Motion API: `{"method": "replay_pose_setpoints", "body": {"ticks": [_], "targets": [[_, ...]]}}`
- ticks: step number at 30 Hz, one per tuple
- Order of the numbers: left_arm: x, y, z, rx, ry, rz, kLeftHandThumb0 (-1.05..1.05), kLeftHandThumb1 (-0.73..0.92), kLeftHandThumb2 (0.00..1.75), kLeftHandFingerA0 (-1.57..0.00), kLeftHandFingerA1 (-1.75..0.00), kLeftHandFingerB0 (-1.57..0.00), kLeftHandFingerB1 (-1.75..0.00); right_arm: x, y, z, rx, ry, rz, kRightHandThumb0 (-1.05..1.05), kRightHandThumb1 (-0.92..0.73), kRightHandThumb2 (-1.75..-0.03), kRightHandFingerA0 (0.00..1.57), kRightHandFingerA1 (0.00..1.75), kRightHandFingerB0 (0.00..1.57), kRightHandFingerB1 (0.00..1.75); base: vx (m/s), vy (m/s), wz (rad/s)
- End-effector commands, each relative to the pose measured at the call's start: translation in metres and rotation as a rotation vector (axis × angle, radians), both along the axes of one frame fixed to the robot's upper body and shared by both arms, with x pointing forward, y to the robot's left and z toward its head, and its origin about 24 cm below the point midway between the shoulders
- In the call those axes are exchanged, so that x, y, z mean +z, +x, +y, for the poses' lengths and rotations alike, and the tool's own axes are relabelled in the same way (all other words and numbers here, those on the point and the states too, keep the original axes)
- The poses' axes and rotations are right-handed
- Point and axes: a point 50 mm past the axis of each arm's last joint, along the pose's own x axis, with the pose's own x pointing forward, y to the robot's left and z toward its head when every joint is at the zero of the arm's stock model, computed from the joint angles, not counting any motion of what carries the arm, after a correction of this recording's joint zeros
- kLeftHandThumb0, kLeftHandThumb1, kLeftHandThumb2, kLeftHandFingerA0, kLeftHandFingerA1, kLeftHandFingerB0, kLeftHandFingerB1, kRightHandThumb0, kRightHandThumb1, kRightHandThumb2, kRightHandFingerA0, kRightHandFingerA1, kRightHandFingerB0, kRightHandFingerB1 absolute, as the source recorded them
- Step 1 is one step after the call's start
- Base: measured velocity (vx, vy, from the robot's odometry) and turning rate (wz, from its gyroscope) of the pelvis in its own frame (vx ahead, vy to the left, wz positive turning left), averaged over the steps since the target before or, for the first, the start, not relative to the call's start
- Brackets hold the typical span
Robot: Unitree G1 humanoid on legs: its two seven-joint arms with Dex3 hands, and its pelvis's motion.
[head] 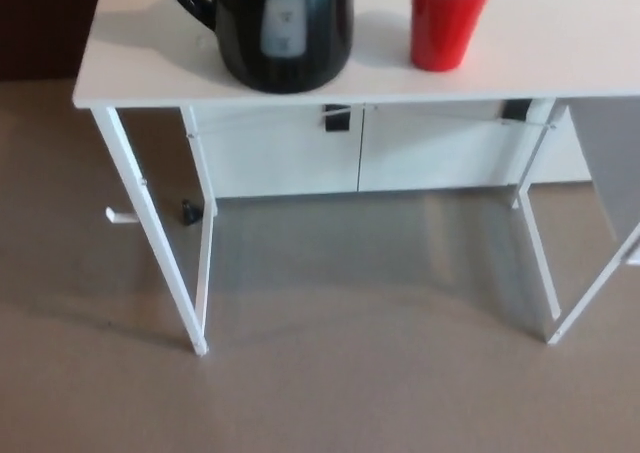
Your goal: The robot walk towards a table in front and uses its left hand to pick up the pot from the base and pour water to the cup on the right hand side
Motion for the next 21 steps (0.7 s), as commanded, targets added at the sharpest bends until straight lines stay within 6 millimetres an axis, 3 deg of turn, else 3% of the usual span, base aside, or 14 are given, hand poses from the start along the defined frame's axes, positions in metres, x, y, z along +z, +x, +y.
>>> {"method": "replay_pose_setpoints", "body": {"ticks": [1,2,5,6,7,8,9,16,17,21], "targets": [[0.004,-0.001,0.007,-0.001,0.029,0.010,-0.21,0.51,0.55,-0.43,-0.39,-0.54,-0.39,0.001,-0.001,-0.002,0.001,-0.006,-0.010,-0.65,-0.18,-0.82,0.75,0.81,0.37,0.71,0.27,0.289,-0.28],[0.004,-0.001,0.007,0.001,0.028,0.011,-0.21,0.51,0.55,-0.43,-0.40,-0.54,-0.39,0.001,-0.002,-0.002,0.000,-0.007,-0.004,-0.65,-0.25,-0.67,0.69,0.79,0.38,0.74,0.27,0.285,-0.37],[0.004,-0.002,0.007,-0.006,0.028,0.010,-0.21,0.51,0.55,-0.43,-0.39,-0.54,-0.39,0.001,-0.002,-0.002,-0.002,-0.006,0.007,-0.62,-0.23,-0.69,0.71,0.78,0.38,0.74,0.15,0.182,0.01],[0.004,-0.002,0.007,-0.008,0.026,0.009,-0.21,0.51,0.55,-0.42,-0.39,-0.54,-0.39,0.001,-0.002,-0.002,-0.003,-0.005,0.005,-0.60,-0.15,-0.82,0.74,0.81,0.38,0.72,0.12,0.085,0.06],[0.005,-0.002,0.008,-0.007,0.024,0.008,-0.21,0.51,0.55,-0.42,-0.39,-0.54,-0.39,0.001,-0.001,-0.001,0.000,-0.005,0.003,-0.60,-0.15,-0.83,0.71,0.82,0.38,0.72,0.14,0.060,0.04],[0.005,-0.001,0.008,-0.004,0.024,0.006,-0.21,0.51,0.55,-0.42,-0.39,-0.54,-0.39,0.000,0.001,-0.001,0.003,-0.006,0.001,-0.60,-0.15,-0.83,0.71,0.82,0.38,0.72,0.14,0.018,0.05],[0.005,-0.001,0.008,-0.001,0.027,0.006,-0.22,0.49,0.55,-0.44,-0.40,-0.52,-0.39,0.000,0.002,0.000,0.018,-0.012,0.005,-0.65,-0.25,-0.68,0.76,0.82,0.36,0.76,0.16,0.004,0.08],[0.006,0.003,0.009,0.001,0.031,-0.001,-0.22,0.50,0.55,-0.43,-0.40,-0.54,-0.39,0.001,0.007,0.000,0.033,-0.012,-0.001,-0.67,-0.25,-0.66,0.78,0.80,0.36,0.74,0.18,-0.109,0.01],[0.007,0.003,0.009,-0.009,0.032,-0.005,-0.22,0.52,0.56,-0.41,-0.39,-0.53,-0.39,0.001,0.008,0.000,0.039,-0.016,-0.006,-0.65,-0.17,-0.81,0.78,0.83,0.39,0.74,0.26,-0.173,0.35],[0.006,0.002,0.009,-0.004,0.036,-0.003,-0.23,0.51,0.55,-0.43,-0.39,-0.55,-0.39,0.002,0.013,0.001,0.042,-0.017,-0.009,-0.61,-0.24,-0.69,0.66,0.79,0.33,0.73,0.21,-0.120,0.01]]}}
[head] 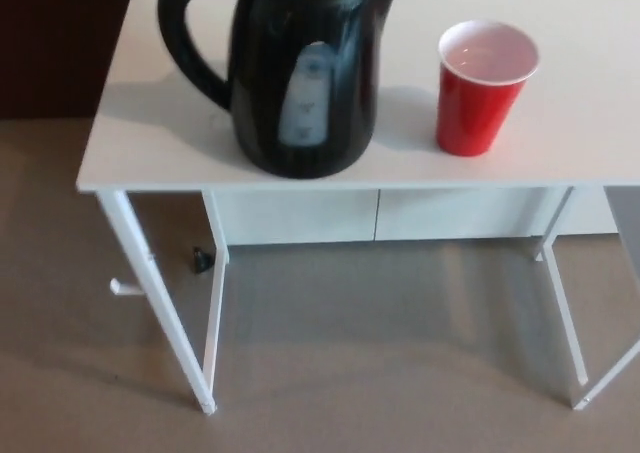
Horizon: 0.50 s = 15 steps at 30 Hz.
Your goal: The robot walk towards a table in front and uses its left hand to pick up the pot from the base and pour water to the cup on the right hand side
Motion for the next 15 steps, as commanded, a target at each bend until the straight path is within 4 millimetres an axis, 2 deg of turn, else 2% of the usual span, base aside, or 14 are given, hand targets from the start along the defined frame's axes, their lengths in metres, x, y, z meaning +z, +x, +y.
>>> {"method": "replay_pose_setpoints", "body": {"ticks": [1,5,6,7,8,13,14,15], "targets": [[0.0027,-0.0013,0.0044,0.006,0.020,-0.004,-0.23,0.51,0.55,-0.43,-0.40,-0.55,-0.39,0.0011,0.0045,-0.0013,0.009,-0.015,0.005,-0.63,-0.18,-0.82,0.69,0.80,0.36,0.71,0.19,-0.026,-0.11],[0.0037,-0.0036,0.0059,0.003,0.018,-0.006,-0.24,0.52,0.56,-0.44,-0.40,-0.54,-0.38,0.0007,0.0066,0.0000,0.011,-0.010,0.004,-0.57,-0.17,-0.82,0.70,0.80,0.37,0.69,0.17,0.051,-0.10],[0.0035,-0.0041,0.0059,0.005,0.018,-0.003,-0.24,0.52,0.56,-0.43,-0.39,-0.54,-0.38,0.0009,0.0070,0.0003,0.013,-0.004,0.000,-0.55,-0.23,-0.73,0.67,0.79,0.35,0.72,0.18,0.143,-0.14],[0.0033,-0.0043,0.0059,0.007,0.018,-0.002,-0.24,0.52,0.56,-0.43,-0.39,-0.54,-0.38,0.0009,0.0072,0.0003,0.014,-0.002,-0.002,-0.55,-0.23,-0.73,0.67,0.79,0.35,0.72,0.17,0.164,-0.15],[0.0027,-0.0053,0.0051,0.009,0.020,-0.002,-0.23,0.51,0.55,-0.43,-0.40,-0.55,-0.39,0.0011,0.0072,-0.0003,0.025,-0.017,0.009,-0.60,-0.16,-0.83,0.73,0.81,0.38,0.71,0.29,0.188,-0.14],[0.0012,-0.0051,0.0044,0.027,0.017,0.002,-0.22,0.49,0.55,-0.43,-0.40,-0.55,-0.39,0.0014,0.0087,-0.0007,0.023,-0.010,0.008,-0.57,-0.16,-0.83,0.72,0.81,0.37,0.71,0.27,0.349,-0.05],[0.0016,-0.0050,0.0045,0.025,0.014,-0.003,-0.23,0.51,0.55,-0.45,-0.40,-0.54,-0.39,0.0015,0.0092,-0.0006,0.023,-0.007,0.006,-0.55,-0.23,-0.74,0.77,0.78,0.37,0.73,0.20,0.130,-0.02],[0.0019,-0.0050,0.0046,0.024,0.012,-0.006,-0.23,0.51,0.55,-0.45,-0.40,-0.54,-0.39,0.0015,0.0091,-0.0005,0.026,-0.008,0.006,-0.55,-0.23,-0.74,0.77,0.78,0.37,0.73,0.20,0.109,0.07]]}}
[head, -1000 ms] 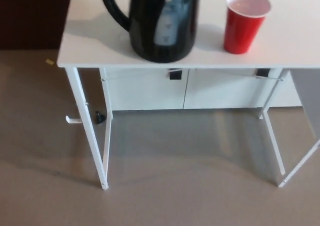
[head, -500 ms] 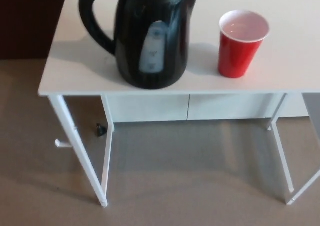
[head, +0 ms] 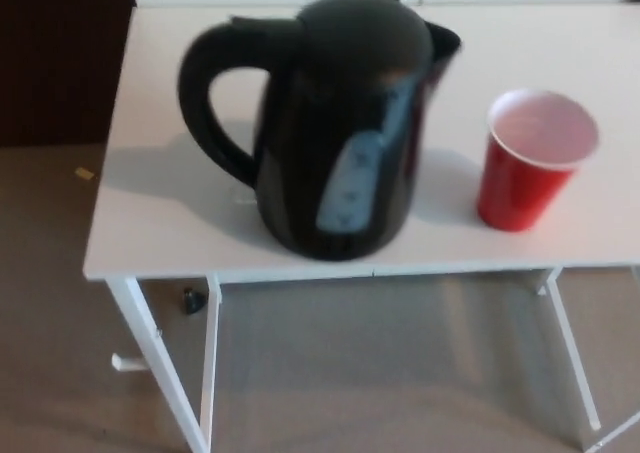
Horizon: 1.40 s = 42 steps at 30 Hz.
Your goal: The robot walk towards a table in front and uses its left hand to pick up the pot from the base and pour water to the cup on the right hand side
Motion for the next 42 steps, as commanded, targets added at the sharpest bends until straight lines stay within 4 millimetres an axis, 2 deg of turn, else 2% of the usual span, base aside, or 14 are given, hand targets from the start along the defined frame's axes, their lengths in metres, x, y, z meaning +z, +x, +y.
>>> {"method": "replay_pose_setpoints", "body": {"ticks": [1,4,5,10,11,14,16,18,23,27,32,35,37,42], "targets": [[0.002,-0.002,0.002,0.005,0.004,-0.013,-0.22,0.51,0.56,-0.43,-0.40,-0.53,-0.39,0.002,0.000,-0.005,0.000,-0.012,0.006,-0.58,-0.23,-0.75,0.80,0.80,0.38,0.75,0.20,0.075,0.05],[0.002,0.001,0.002,0.005,0.001,-0.019,-0.22,0.50,0.55,-0.43,-0.40,-0.54,-0.39,0.002,0.003,-0.005,-0.011,-0.026,0.019,-0.58,-0.23,-0.71,0.78,0.78,0.40,0.72,0.20,0.013,0.08],[0.002,0.001,0.002,0.001,0.005,-0.022,-0.24,0.50,0.55,-0.45,-0.40,-0.54,-0.38,0.002,0.003,-0.005,-0.008,-0.032,0.021,-0.61,-0.18,-0.81,0.77,0.81,0.38,0.69,0.19,-0.036,0.10],[0.003,0.001,0.002,0.001,0.018,-0.028,-0.23,0.51,0.56,-0.44,-0.40,-0.53,-0.39,0.002,0.006,-0.004,0.030,-0.044,0.013,-0.63,-0.20,-0.84,0.76,0.81,0.37,0.70,0.19,-0.099,-0.05],[0.004,0.000,0.002,-0.008,0.012,-0.031,-0.24,0.52,0.56,-0.42,-0.40,-0.51,-0.38,0.003,0.008,-0.003,0.020,-0.041,0.010,-0.60,-0.23,-0.72,0.78,0.80,0.40,0.74,0.22,-0.231,0.58],[0.004,-0.001,0.003,-0.012,0.012,-0.029,-0.26,0.52,0.56,-0.42,-0.39,-0.52,-0.38,0.003,0.010,-0.003,0.023,-0.040,0.006,-0.62,-0.24,-0.73,0.80,0.79,0.42,0.74,0.19,-0.225,0.01],[0.004,0.000,0.003,-0.008,0.017,-0.029,-0.25,0.51,0.56,-0.44,-0.40,-0.52,-0.38,0.003,0.010,-0.003,0.017,-0.031,0.009,-0.62,-0.19,-0.84,0.82,0.81,0.40,0.71,0.12,-0.144,-0.03],[0.004,0.000,0.003,-0.006,0.022,-0.031,-0.24,0.50,0.55,-0.45,-0.40,-0.54,-0.38,0.003,0.012,-0.002,0.026,-0.031,0.002,-0.57,-0.27,-0.71,0.75,0.76,0.36,0.71,0.07,-0.082,-0.08],[0.004,-0.001,0.003,-0.009,0.022,-0.032,-0.25,0.51,0.56,-0.44,-0.40,-0.53,-0.38,0.003,0.011,-0.002,0.032,-0.028,-0.006,-0.58,-0.27,-0.73,0.77,0.77,0.36,0.71,0.02,-0.007,-0.06],[0.004,-0.001,0.004,-0.009,0.021,-0.028,-0.25,0.51,0.56,-0.44,-0.40,-0.51,-0.38,0.003,0.009,-0.002,0.029,-0.028,0.001,-0.62,-0.23,-0.89,0.82,0.83,0.42,0.72,-0.01,0.150,0.32],[0.004,-0.001,0.004,-0.008,0.016,-0.029,-0.25,0.52,0.56,-0.45,-0.40,-0.52,-0.38,0.002,0.009,-0.002,0.030,-0.038,0.017,-0.61,-0.25,-0.71,0.81,0.79,0.43,0.73,-0.02,0.054,0.18],[0.005,-0.001,0.005,-0.001,0.022,-0.027,-0.25,0.51,0.56,-0.45,-0.41,-0.53,-0.39,0.001,0.009,-0.001,0.024,-0.035,0.023,-0.61,-0.16,-0.83,0.73,0.81,0.41,0.71,0.06,-0.022,0.20],[0.005,-0.002,0.005,-0.005,0.024,-0.025,-0.25,0.51,0.56,-0.45,-0.40,-0.53,-0.38,0.001,0.009,-0.001,0.025,-0.028,0.016,-0.61,-0.24,-0.75,0.84,0.79,0.42,0.73,0.06,-0.024,0.07],[0.005,-0.003,0.005,0.002,0.028,-0.026,-0.25,0.51,0.55,-0.48,-0.41,-0.55,-0.39,0.001,0.010,0.000,0.031,-0.025,0.013,-0.58,-0.23,-0.77,0.75,0.80,0.41,0.72,0.00,0.000,0.00]]}}
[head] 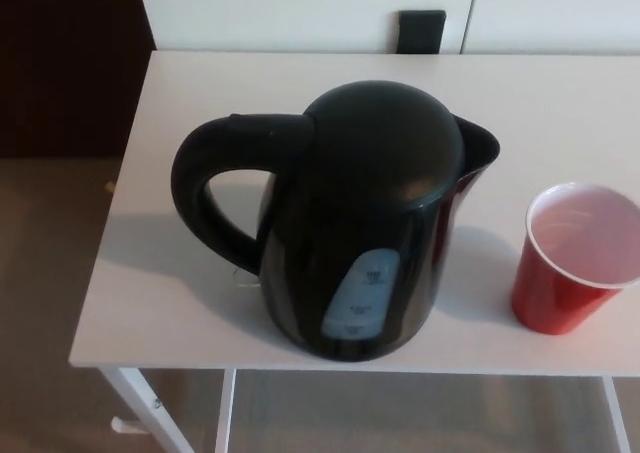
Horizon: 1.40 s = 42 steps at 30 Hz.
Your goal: The robot walk towards a table in front and uses its left hand to pick up the pot from the base and pour water to the cup on the right hand side
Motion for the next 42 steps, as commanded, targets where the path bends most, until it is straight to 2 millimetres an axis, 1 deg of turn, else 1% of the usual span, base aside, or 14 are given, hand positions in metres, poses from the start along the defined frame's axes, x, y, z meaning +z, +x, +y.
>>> {"method": "replay_pose_setpoints", "body": {"ticks": [1,10,11,14,15,17,19,20,22,25,31,32,33,42], "targets": [[0.003,-0.001,0.004,0.001,0.018,-0.009,-0.25,0.52,0.56,-0.44,-0.40,-0.53,-0.39,0.000,-0.004,-0.003,-0.003,-0.005,0.017,-0.61,-0.26,-0.70,0.82,0.76,0.44,0.72,0.00,0.000,0.00],[0.012,0.004,0.012,0.144,0.043,-0.144,-0.28,0.47,0.54,-0.45,-0.40,-0.43,-0.35,0.002,0.004,-0.003,0.037,-0.026,0.007,-0.59,-0.23,-0.89,0.82,0.83,0.41,0.70,0.00,0.000,0.00],[0.024,0.013,0.020,0.184,0.060,-0.246,-0.41,0.40,0.62,-0.29,-0.41,-0.38,-0.40,0.003,0.004,-0.003,0.035,-0.023,0.004,-0.60,-0.23,-0.89,0.82,0.83,0.42,0.71,0.00,0.000,0.00],[0.051,0.028,0.031,0.202,0.113,-0.414,-0.33,0.46,0.54,-0.29,-0.34,-0.40,-0.34,0.003,0.003,-0.005,0.030,-0.019,0.006,-0.61,-0.24,-0.88,0.82,0.83,0.43,0.71,0.00,0.000,0.00],[0.094,0.050,0.035,0.135,0.169,-0.565,-0.45,0.38,0.62,-0.22,-0.37,-0.32,-0.38,0.003,0.004,-0.006,0.027,-0.016,0.015,-0.60,-0.24,-0.88,0.82,0.82,0.47,0.72,0.00,0.000,0.00],[0.112,0.057,0.033,0.088,0.181,-0.624,-0.47,0.38,0.62,-0.22,-0.37,-0.30,-0.37,0.003,0.004,-0.006,0.029,-0.011,0.012,-0.59,-0.20,-0.83,0.80,0.81,0.47,0.72,0.00,0.000,0.00],[0.133,0.070,0.028,0.028,0.189,-0.701,-0.23,0.22,0.81,-0.11,-0.52,-0.10,-0.49,0.004,0.006,-0.007,0.011,-0.002,0.004,-0.56,-0.24,-0.69,0.81,0.78,0.48,0.71,0.00,0.000,0.00],[0.156,0.084,0.021,-0.053,0.200,-0.773,-0.48,0.43,0.53,-0.20,-0.31,-0.22,-0.28,0.005,0.007,-0.007,0.004,-0.003,0.001,-0.56,-0.24,-0.72,0.83,0.77,0.47,0.71,0.00,0.000,0.00],[0.194,0.110,0.001,-0.249,0.182,-0.892,-0.47,0.38,0.64,-0.06,-0.38,-0.07,-0.25,0.005,0.008,-0.007,0.011,-0.010,0.004,-0.54,-0.18,-0.84,0.79,0.81,0.43,0.70,0.00,0.000,0.00],[0.214,0.132,-0.025,-0.411,0.121,-0.965,-0.46,0.34,0.65,-0.07,-0.31,-0.07,-0.22,0.005,0.007,-0.007,0.009,-0.012,0.004,-0.56,-0.17,-0.82,0.80,0.81,0.43,0.70,0.00,0.000,0.00],[0.227,0.157,-0.055,-0.533,0.087,-1.017,-0.31,0.38,0.54,-0.09,-0.31,-0.09,-0.24,0.005,0.008,-0.007,0.001,-0.006,0.005,-0.55,-0.22,-0.73,0.79,0.78,0.45,0.70,0.00,0.000,0.00],[0.227,0.162,-0.059,-0.549,0.102,-1.016,-0.40,0.32,0.59,-0.08,-0.37,-0.05,-0.29,0.005,0.009,-0.007,0.007,-0.010,0.002,-0.53,-0.24,-0.72,0.78,0.78,0.45,0.70,0.00,0.000,0.00],[0.227,0.171,-0.068,-0.581,0.134,-1.006,-0.22,0.20,0.77,-0.02,-0.50,0.00,-0.48,0.005,0.010,-0.007,0.010,-0.012,-0.005,-0.52,-0.21,-0.88,0.80,0.84,0.43,0.70,0.00,0.000,0.00],[0.210,0.201,-0.101,-0.656,0.205,-0.888,-0.25,0.22,0.80,-0.01,-0.49,0.00,-0.47,0.006,0.011,-0.006,0.003,-0.008,-0.022,-0.57,-0.23,-0.74,0.80,0.79,0.45,0.74,0.00,0.000,0.00]]}}
